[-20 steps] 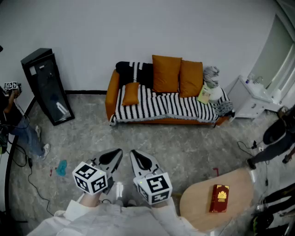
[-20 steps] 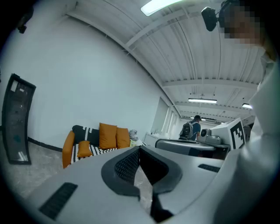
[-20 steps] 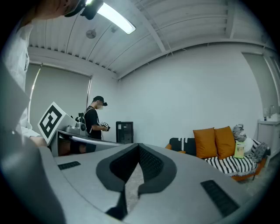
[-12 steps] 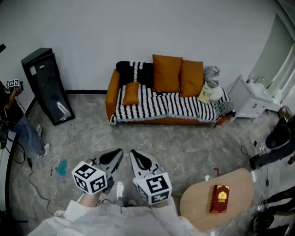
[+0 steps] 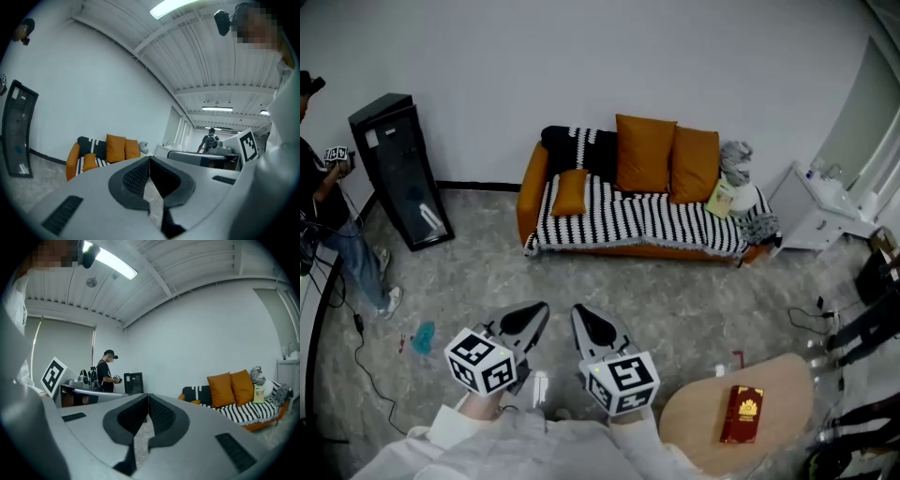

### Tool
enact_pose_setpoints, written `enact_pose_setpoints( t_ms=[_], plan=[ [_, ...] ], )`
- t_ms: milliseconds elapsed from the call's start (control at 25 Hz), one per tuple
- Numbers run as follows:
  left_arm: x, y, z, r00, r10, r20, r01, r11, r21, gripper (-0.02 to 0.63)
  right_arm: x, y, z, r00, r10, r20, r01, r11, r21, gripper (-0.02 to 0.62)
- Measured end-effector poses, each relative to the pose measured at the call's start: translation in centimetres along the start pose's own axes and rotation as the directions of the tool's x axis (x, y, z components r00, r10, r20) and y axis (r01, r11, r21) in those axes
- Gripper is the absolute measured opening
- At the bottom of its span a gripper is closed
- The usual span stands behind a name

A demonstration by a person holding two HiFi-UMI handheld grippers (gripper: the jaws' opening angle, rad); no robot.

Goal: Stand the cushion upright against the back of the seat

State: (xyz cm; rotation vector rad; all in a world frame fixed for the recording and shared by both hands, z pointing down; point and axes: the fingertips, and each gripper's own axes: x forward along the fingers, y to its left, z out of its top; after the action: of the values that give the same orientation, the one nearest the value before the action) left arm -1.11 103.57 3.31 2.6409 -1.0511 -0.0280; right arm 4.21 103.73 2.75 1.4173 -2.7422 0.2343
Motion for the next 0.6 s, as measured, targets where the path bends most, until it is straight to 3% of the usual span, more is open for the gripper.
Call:
enact_pose_setpoints(
  t_ms=[240,440,600],
  plan=[
    [0.2,-0.3,-2.0,0.999,0.029,-0.014,-0.029,1.000,-0.006,0.008,-0.8,-0.7,-1.3,1.000,0.029,-0.005,-0.029,0.999,-0.019,0.012],
    [1.4,-0.3,-2.5,0.999,0.028,-0.022,-0.029,0.999,-0.042,0.008,0.1,0.1,-1.9,0.991,0.130,-0.031,-0.131,0.991,-0.019,0.012],
    [3.1,0.6,-2.7,0.999,0.013,-0.043,-0.015,1.000,-0.025,0.008,2.3,-1.1,-2.1,0.992,0.115,-0.053,-0.117,0.992,-0.046,0.012]
  ],
)
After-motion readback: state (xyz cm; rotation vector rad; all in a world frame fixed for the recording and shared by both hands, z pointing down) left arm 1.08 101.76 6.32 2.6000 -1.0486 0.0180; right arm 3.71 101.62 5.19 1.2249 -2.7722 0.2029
